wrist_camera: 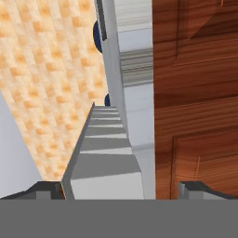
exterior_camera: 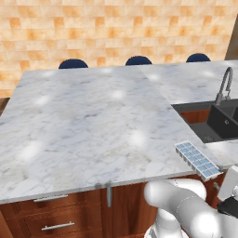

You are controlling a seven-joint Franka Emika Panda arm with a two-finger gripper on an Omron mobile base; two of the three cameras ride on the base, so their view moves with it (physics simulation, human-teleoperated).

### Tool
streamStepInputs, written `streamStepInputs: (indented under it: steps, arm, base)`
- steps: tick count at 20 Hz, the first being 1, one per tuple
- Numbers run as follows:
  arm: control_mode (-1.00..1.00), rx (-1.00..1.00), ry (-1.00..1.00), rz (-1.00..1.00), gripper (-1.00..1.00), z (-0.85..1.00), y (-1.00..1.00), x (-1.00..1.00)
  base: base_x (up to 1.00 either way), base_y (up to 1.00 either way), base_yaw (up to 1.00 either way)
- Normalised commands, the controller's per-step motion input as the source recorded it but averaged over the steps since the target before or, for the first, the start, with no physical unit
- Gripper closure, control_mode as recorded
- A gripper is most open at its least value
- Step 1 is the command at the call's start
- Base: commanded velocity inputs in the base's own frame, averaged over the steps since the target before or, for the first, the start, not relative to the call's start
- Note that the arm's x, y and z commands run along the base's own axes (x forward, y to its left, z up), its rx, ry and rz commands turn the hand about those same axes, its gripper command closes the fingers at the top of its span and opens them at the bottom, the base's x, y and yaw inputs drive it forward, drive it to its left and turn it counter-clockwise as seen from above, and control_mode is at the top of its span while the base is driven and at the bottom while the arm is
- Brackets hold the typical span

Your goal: The ice cube tray has been filled with water. Take the tray and place it in the freezer to make ice. Close the freezer door after placing the tray.

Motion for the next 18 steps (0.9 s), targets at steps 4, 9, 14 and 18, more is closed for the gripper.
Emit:
streamStepInputs:
  steps: [4,9,14,18]
  arm:
    - [-1.0,0.0,-0.02,0.0,-1.0,-0.11,0.0,0.2]
    - [-1.0,0.0,-0.06,0.0,-1.0,-0.09,0.0,0.11]
    - [-1.0,-0.01,-0.13,-0.03,-1.0,-0.01,0.04,0.05]
    - [-1.0,-0.08,-0.14,-0.1,-1.0,0.0,0.26,0.0]
  base:
    - [0.0,0.0,0.0]
    - [0.0,0.0,0.0]
    - [0.0,0.0,0.0]
    - [0.0,0.0,0.0]
